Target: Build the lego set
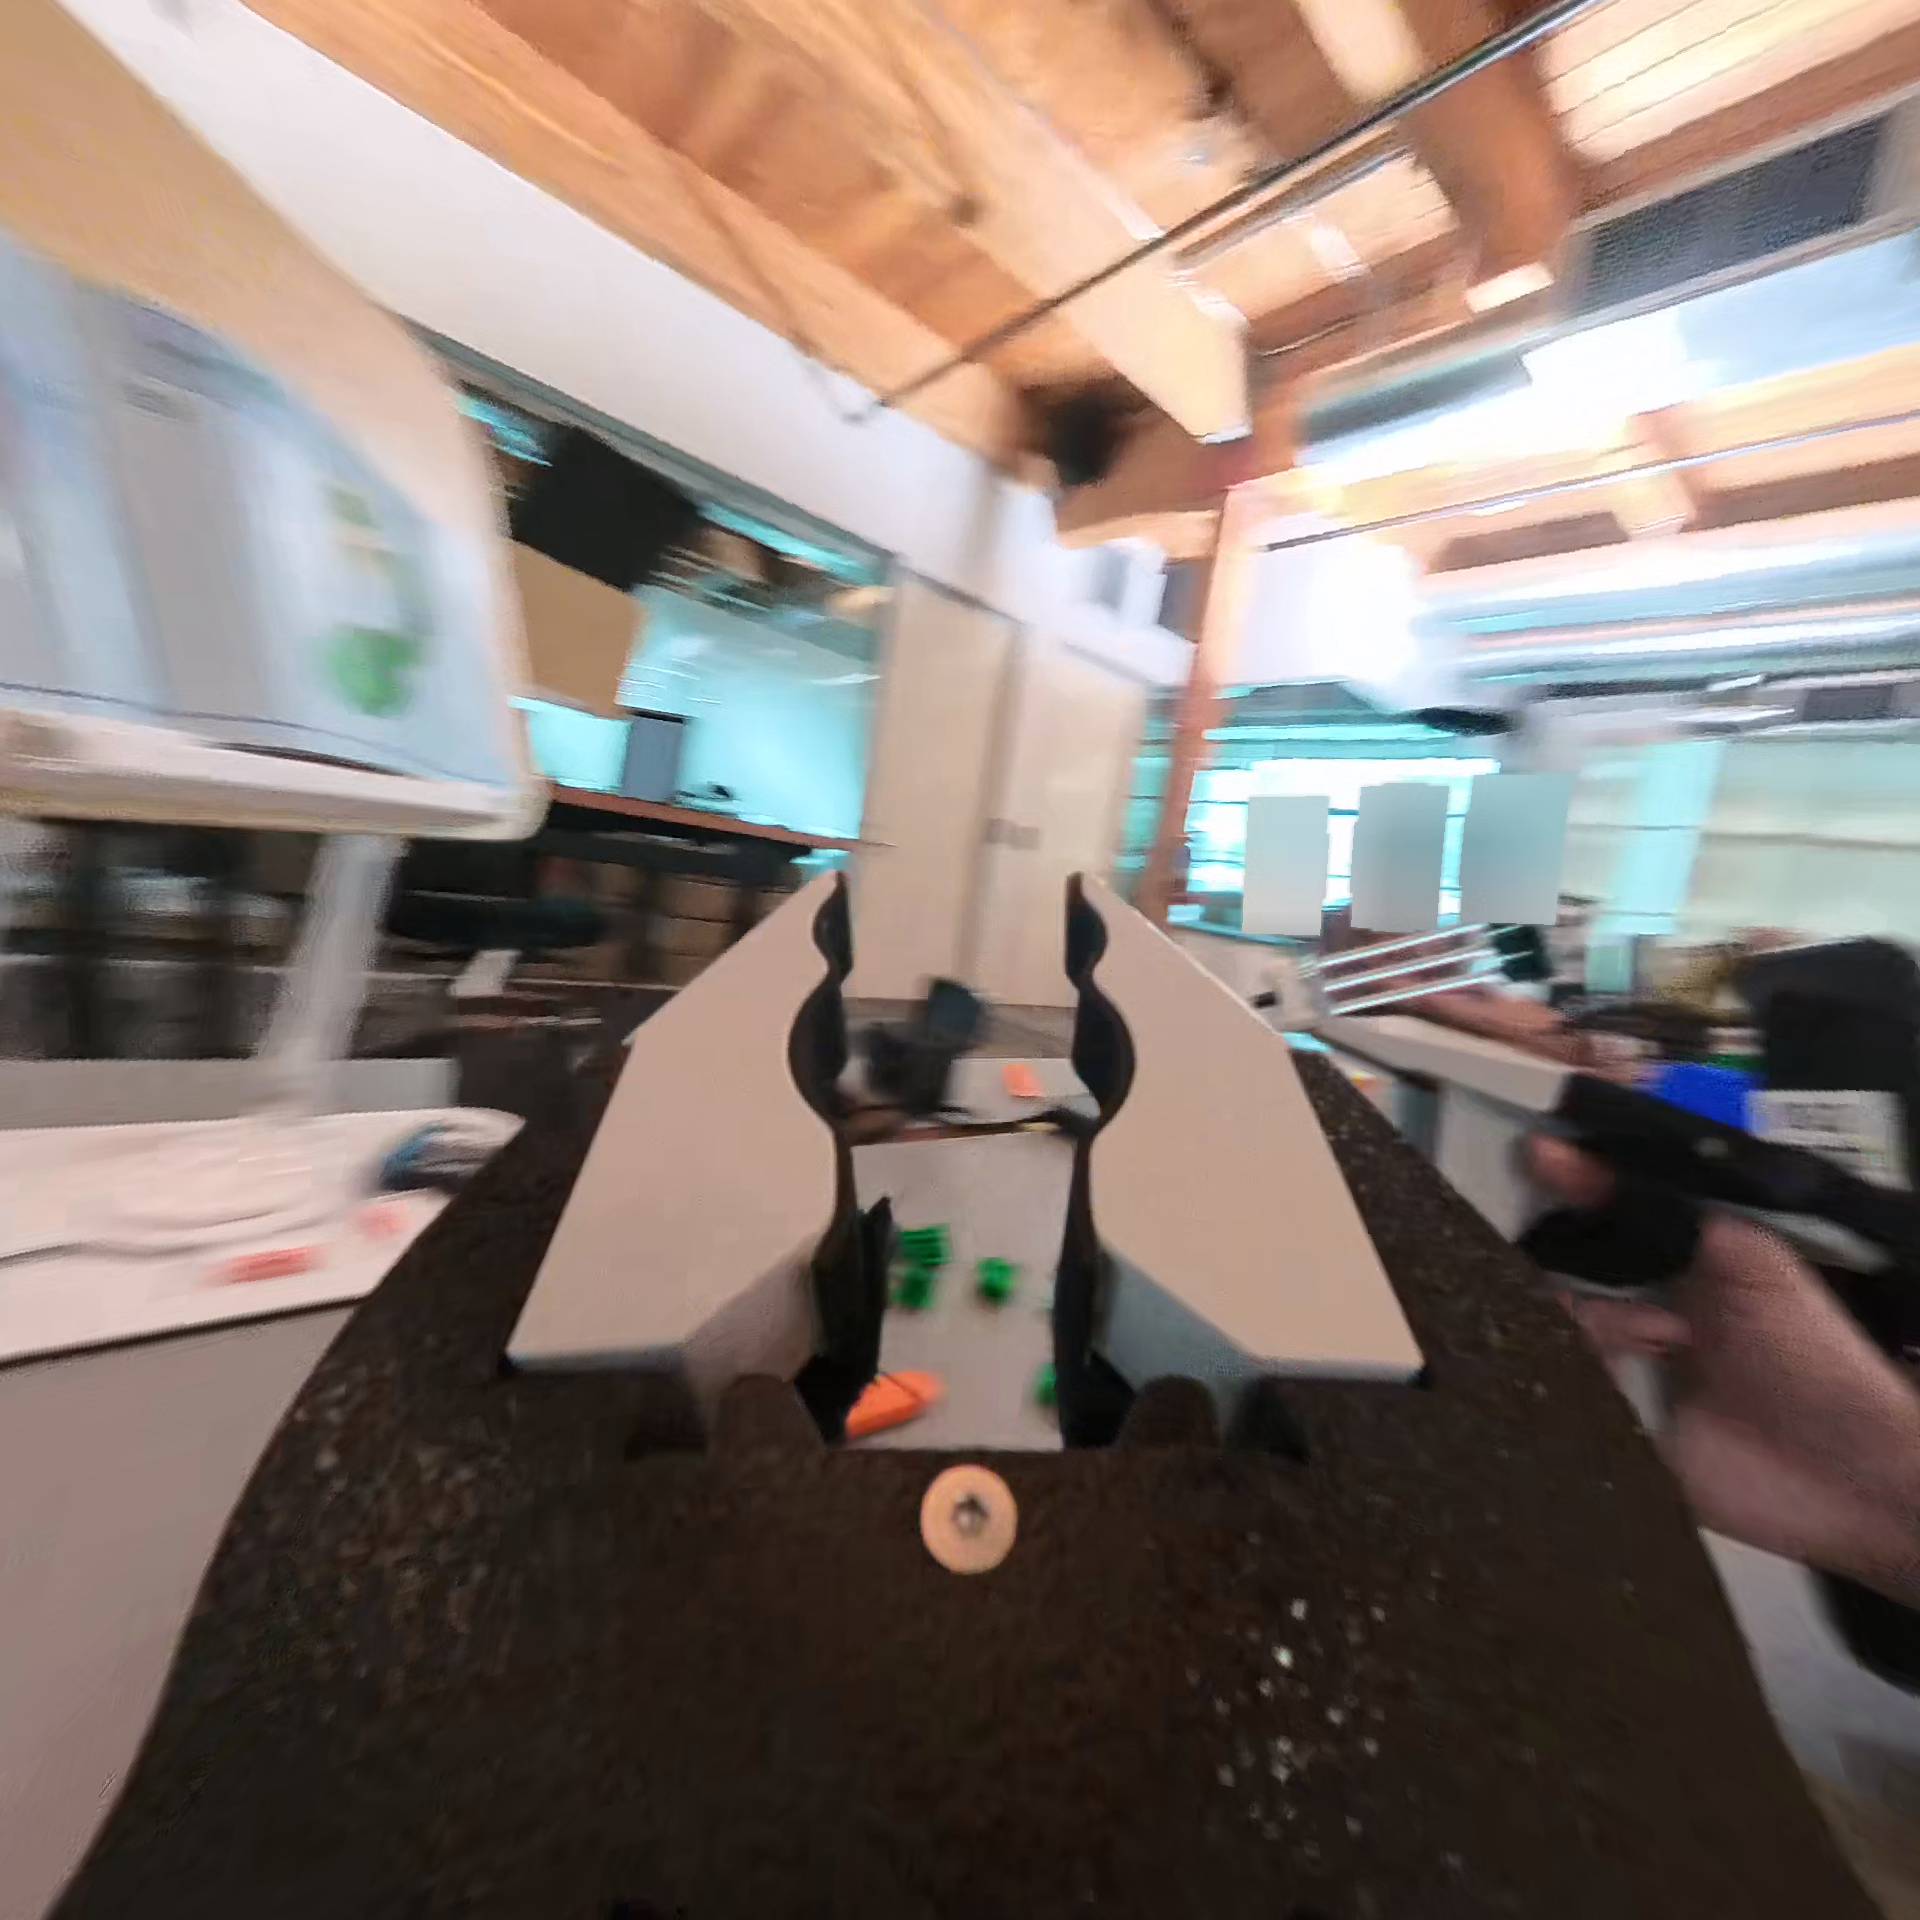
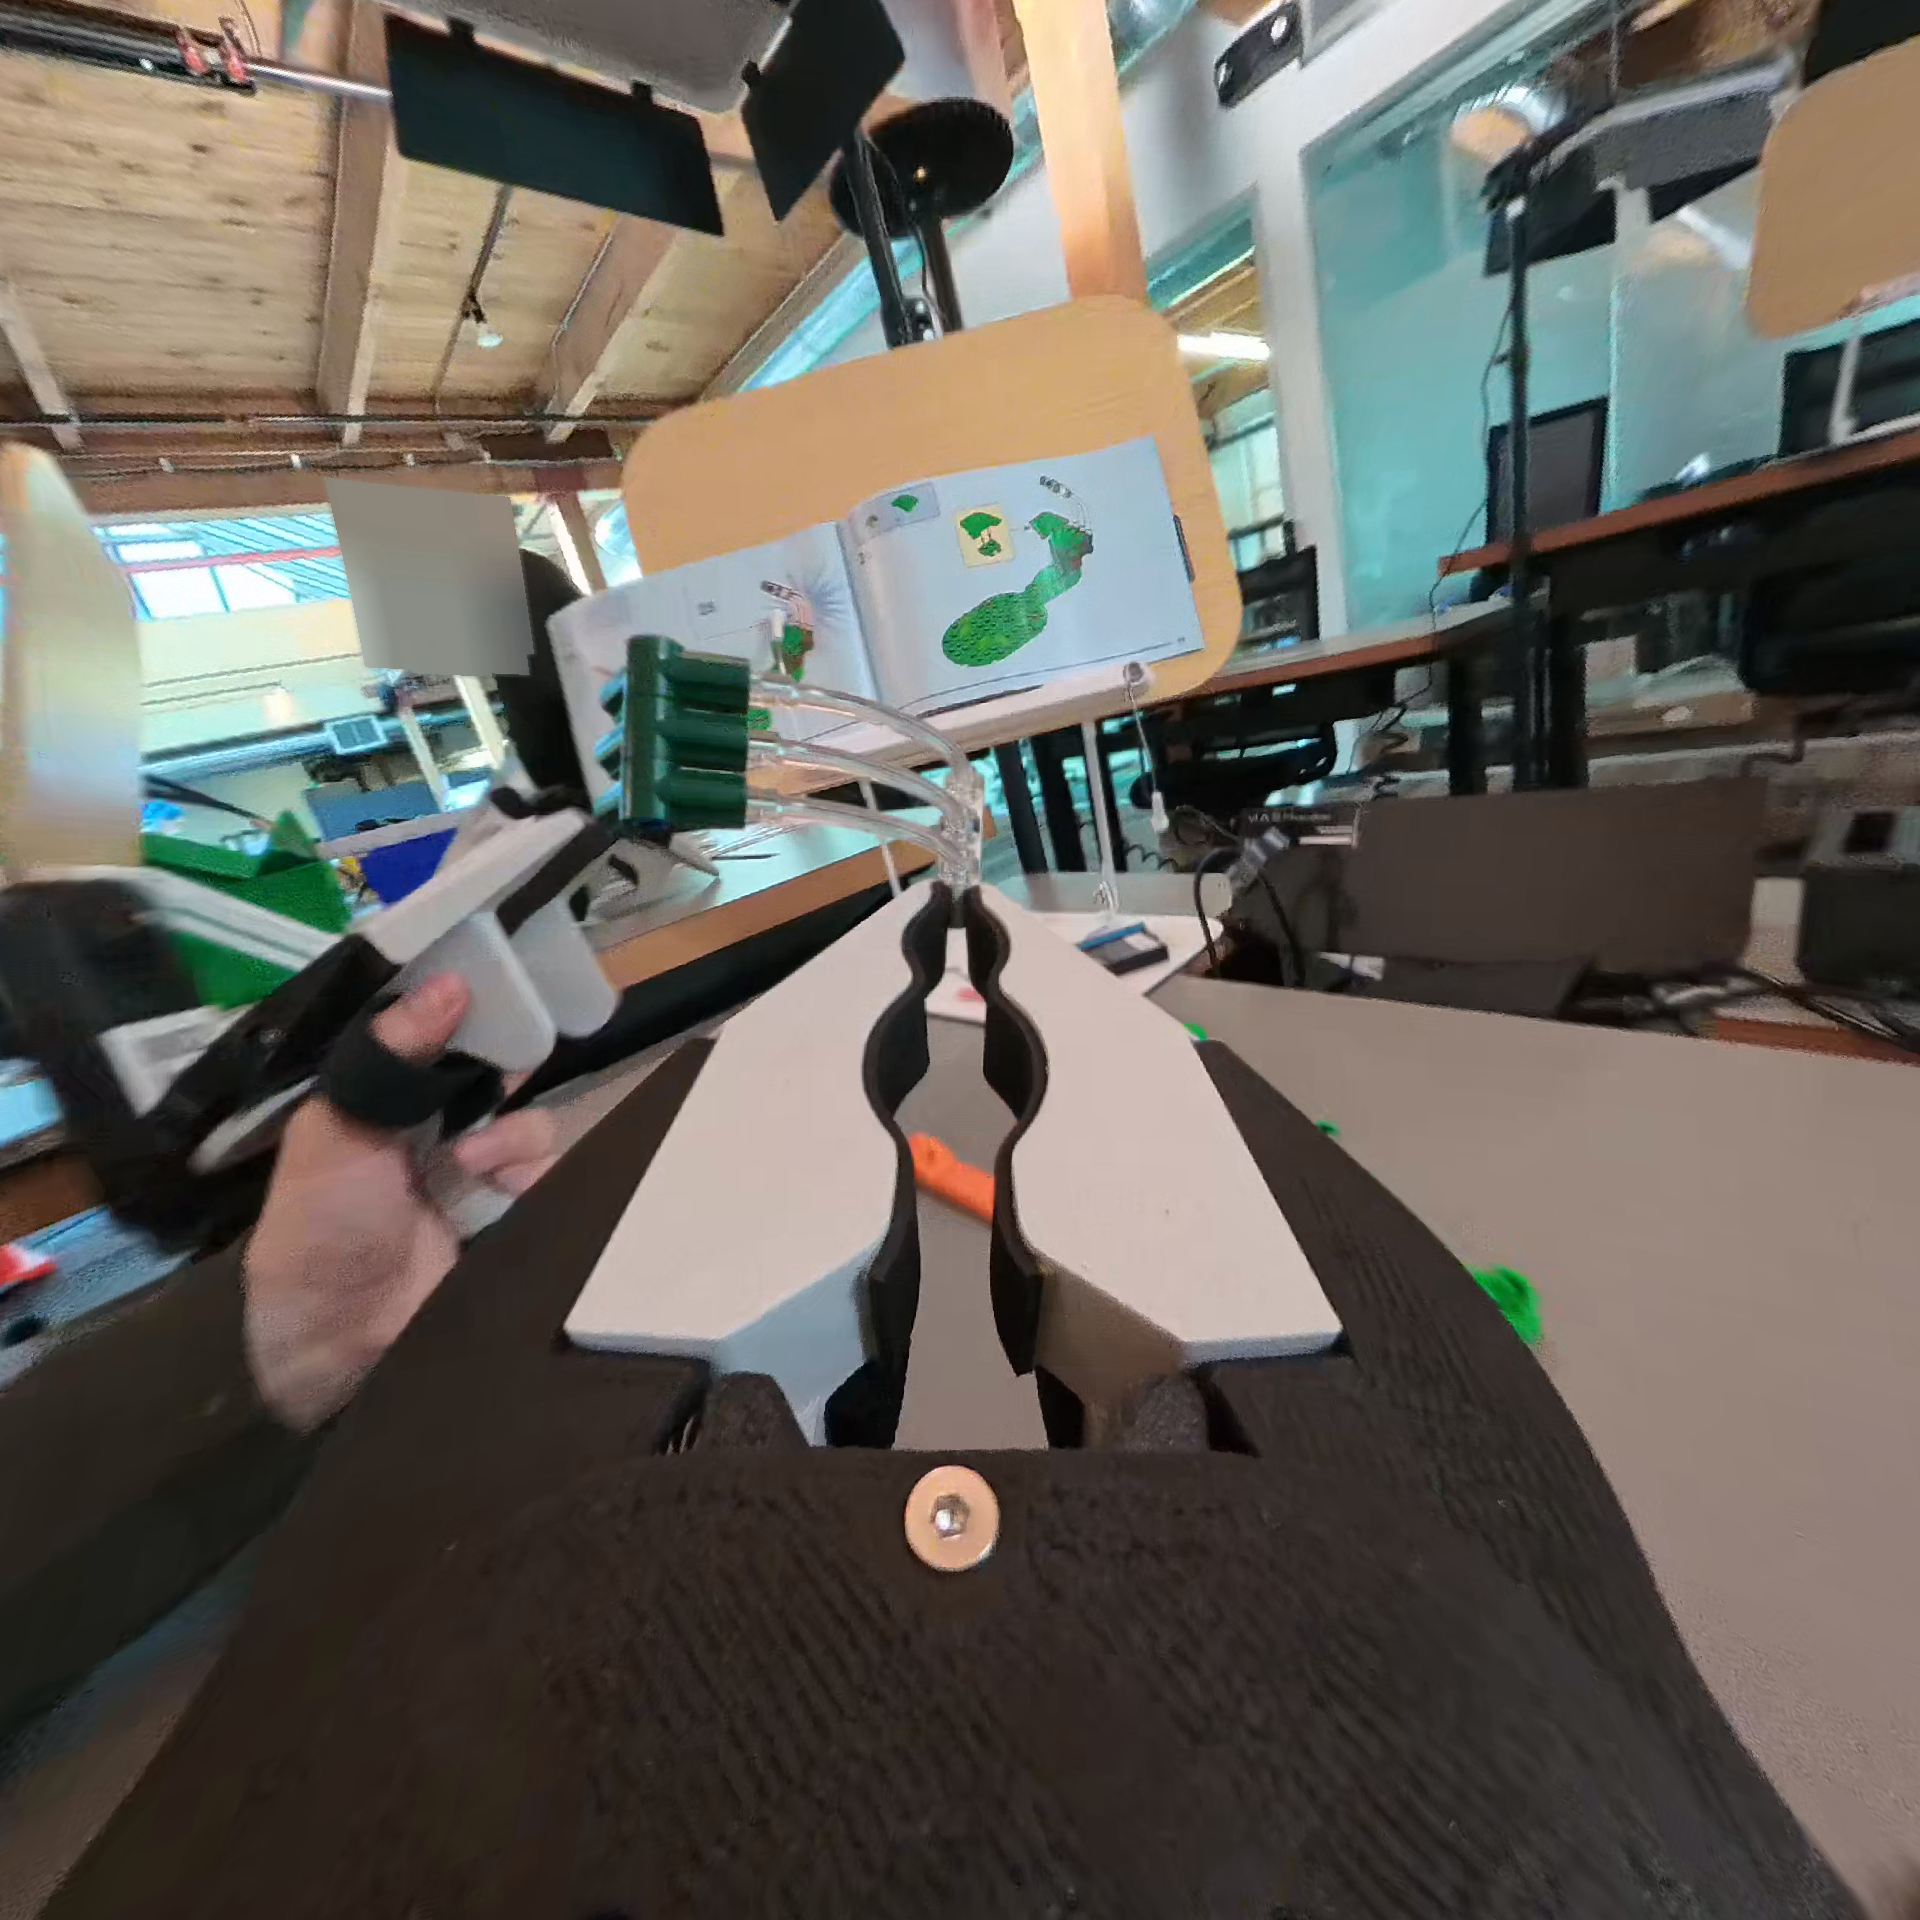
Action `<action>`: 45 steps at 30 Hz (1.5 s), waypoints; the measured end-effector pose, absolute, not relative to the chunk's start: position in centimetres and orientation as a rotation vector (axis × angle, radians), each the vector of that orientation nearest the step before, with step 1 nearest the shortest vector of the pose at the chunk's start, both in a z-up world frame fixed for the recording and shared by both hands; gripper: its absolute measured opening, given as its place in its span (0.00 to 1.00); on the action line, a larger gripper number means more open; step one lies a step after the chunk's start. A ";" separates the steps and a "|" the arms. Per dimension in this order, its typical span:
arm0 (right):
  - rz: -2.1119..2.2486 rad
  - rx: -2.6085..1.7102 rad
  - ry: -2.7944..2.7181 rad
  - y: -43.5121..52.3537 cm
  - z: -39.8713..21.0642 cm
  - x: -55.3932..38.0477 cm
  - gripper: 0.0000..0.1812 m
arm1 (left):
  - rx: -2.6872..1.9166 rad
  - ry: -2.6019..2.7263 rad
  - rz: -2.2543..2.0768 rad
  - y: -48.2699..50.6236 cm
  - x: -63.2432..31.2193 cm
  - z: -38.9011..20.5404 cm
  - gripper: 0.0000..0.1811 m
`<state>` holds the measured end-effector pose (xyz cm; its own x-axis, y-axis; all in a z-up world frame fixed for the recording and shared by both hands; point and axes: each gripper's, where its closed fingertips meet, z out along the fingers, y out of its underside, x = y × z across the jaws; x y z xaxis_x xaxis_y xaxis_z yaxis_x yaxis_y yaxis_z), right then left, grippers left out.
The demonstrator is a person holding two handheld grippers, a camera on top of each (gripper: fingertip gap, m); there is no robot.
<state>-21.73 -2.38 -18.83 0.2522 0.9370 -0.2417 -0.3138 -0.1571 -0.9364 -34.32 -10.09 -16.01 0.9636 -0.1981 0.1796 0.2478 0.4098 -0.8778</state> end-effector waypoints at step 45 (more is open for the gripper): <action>1.051 -0.926 -0.922 -3.2 -20.3 -32.5 0.01 | -1.209 -0.078 0.332 -6.2 -38.5 -19.7 0.00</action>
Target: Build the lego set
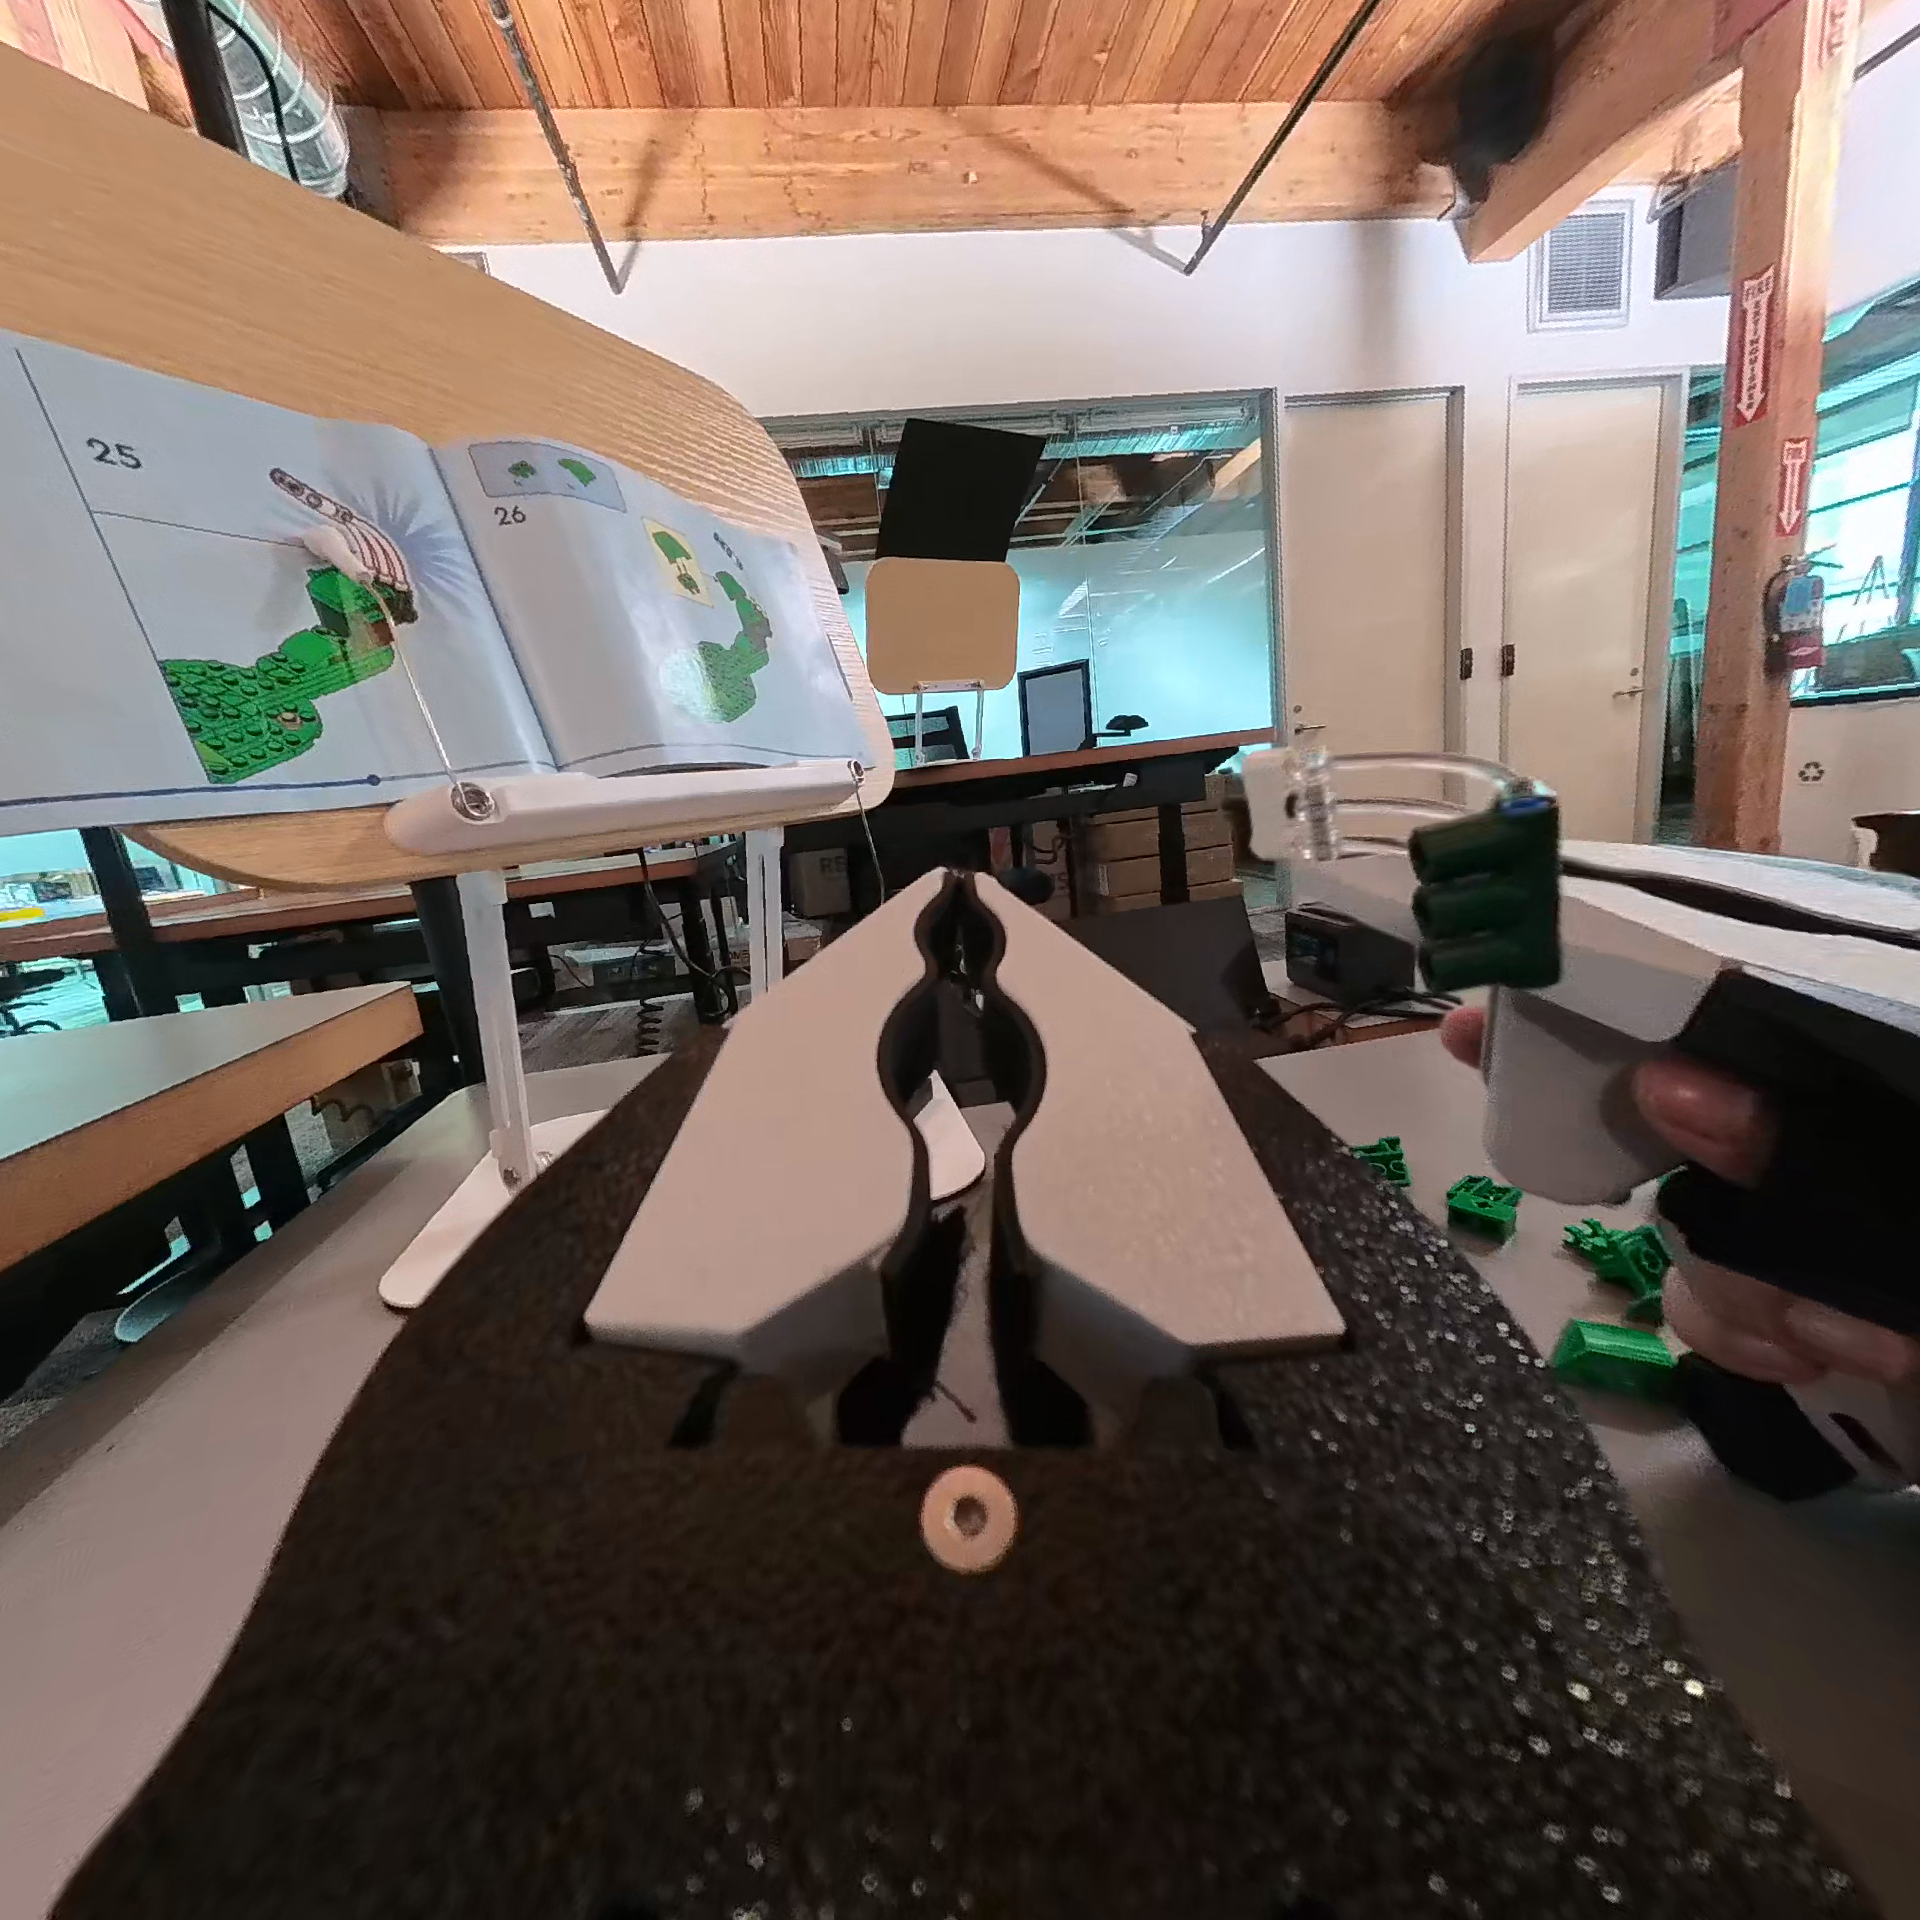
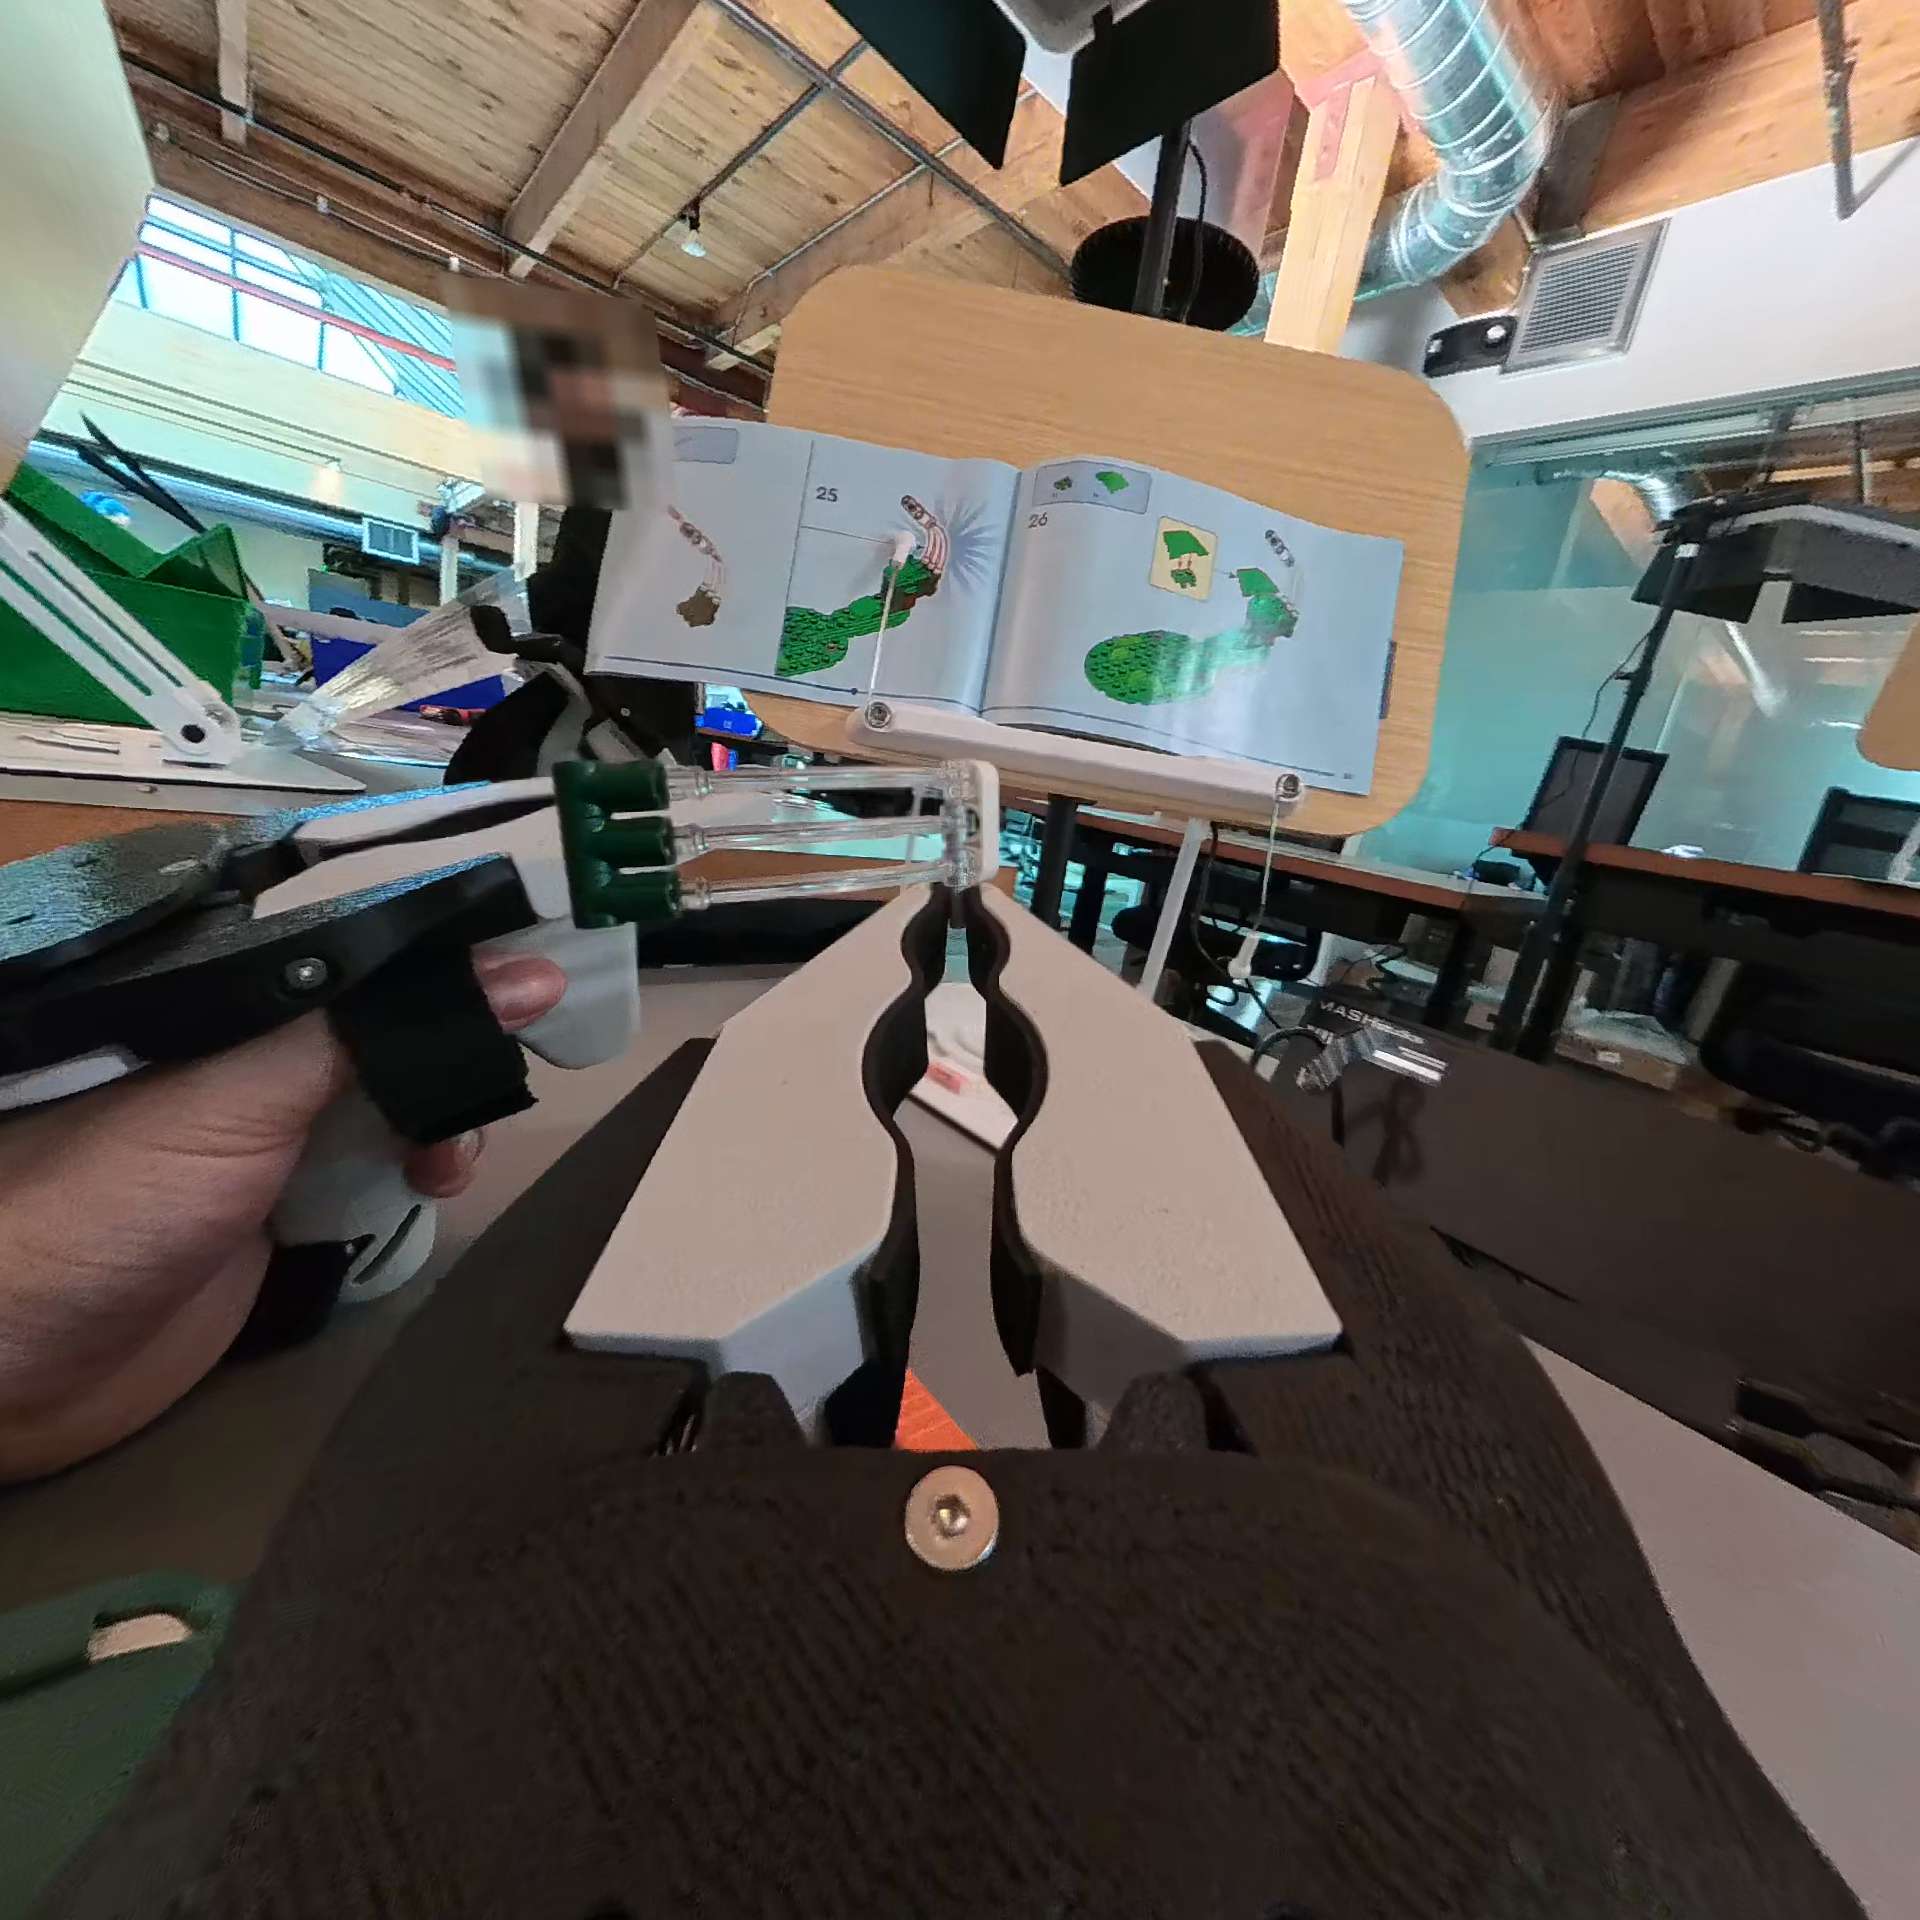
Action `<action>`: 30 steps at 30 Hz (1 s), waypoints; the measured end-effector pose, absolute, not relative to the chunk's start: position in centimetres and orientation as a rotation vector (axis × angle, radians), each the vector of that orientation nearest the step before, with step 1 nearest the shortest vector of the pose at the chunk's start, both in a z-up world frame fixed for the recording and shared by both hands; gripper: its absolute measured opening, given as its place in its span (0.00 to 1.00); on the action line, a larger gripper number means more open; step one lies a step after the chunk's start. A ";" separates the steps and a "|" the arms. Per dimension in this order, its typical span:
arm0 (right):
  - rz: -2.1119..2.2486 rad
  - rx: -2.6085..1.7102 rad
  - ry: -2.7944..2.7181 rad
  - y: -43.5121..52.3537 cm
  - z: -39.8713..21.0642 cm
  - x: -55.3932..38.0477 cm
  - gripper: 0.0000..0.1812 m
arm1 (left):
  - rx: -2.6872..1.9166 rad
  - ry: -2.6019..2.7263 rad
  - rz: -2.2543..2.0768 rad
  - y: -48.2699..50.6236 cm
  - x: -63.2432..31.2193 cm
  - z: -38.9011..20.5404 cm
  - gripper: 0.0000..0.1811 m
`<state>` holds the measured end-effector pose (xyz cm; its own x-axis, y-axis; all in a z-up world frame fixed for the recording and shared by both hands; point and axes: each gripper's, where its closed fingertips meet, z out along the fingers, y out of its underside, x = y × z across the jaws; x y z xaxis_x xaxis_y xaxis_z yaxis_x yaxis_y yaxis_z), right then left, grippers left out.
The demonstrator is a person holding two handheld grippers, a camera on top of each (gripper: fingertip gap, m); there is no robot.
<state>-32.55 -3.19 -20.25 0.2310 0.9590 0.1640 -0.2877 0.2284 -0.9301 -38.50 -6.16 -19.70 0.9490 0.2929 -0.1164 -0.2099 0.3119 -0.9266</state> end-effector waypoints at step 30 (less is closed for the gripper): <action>1.067 -0.942 -0.925 -3.2 -20.3 -32.7 0.01 | -1.210 -0.099 0.250 -5.9 -38.5 -20.0 0.00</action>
